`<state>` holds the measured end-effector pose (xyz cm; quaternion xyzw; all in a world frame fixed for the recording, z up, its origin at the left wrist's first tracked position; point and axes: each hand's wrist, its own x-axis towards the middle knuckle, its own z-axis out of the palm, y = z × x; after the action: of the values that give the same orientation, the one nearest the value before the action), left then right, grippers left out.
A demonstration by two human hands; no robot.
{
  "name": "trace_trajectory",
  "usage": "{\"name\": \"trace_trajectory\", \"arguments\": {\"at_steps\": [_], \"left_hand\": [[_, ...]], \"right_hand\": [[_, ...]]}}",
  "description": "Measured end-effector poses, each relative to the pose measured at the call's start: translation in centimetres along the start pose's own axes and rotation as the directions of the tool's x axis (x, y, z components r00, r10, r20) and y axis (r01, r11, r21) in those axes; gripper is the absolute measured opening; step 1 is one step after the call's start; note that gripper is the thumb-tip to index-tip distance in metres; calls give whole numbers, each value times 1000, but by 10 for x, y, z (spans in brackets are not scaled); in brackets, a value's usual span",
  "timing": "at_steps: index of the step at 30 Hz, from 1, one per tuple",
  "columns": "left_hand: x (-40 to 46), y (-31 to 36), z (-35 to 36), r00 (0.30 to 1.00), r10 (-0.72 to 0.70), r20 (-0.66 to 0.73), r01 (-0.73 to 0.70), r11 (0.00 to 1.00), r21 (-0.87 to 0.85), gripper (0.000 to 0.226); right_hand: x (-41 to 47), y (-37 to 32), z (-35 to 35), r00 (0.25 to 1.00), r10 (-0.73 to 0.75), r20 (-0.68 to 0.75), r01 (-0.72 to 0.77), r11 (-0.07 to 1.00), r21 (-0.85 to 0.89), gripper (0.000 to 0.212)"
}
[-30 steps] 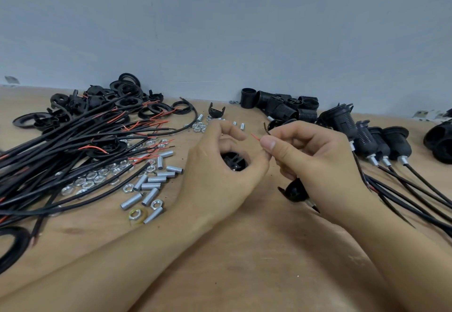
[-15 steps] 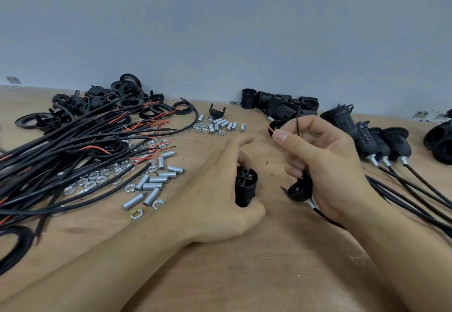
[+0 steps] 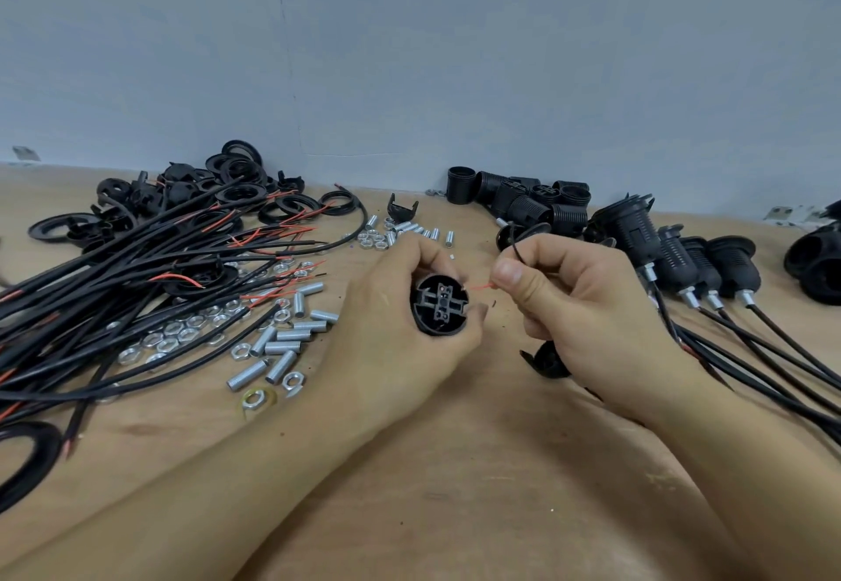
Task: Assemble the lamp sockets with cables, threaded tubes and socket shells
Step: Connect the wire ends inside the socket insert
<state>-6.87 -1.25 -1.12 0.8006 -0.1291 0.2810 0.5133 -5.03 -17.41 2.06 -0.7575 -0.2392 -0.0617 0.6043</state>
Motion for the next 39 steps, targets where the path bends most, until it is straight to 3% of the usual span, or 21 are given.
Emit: {"name": "trace_trajectory", "arguments": {"at_steps": [5, 16, 22, 33, 39], "left_hand": [[3, -2, 3, 1000, 25, 8, -25, 999, -28, 33], [5, -3, 3, 999, 51, -6, -51, 998, 26, 30], [6, -3, 3, 999, 44, -4, -43, 997, 71, 29], [4, -4, 1, 1000, 16, 23, -19, 988, 152, 32], [1, -3, 4, 996, -87, 35, 79, 980, 181, 30]], "right_hand": [[-5, -4, 4, 978, -202, 42, 206, 954, -216, 21], [-6, -5, 11, 896, -444, 4, 402, 809, -429, 19], [-5, 0, 13, 890, -455, 3, 411, 800, -438, 9], [-6, 0, 17, 852, -521, 57, 476, 724, -499, 25], [-8, 2, 22, 883, -469, -10, 421, 801, -425, 18]]}}
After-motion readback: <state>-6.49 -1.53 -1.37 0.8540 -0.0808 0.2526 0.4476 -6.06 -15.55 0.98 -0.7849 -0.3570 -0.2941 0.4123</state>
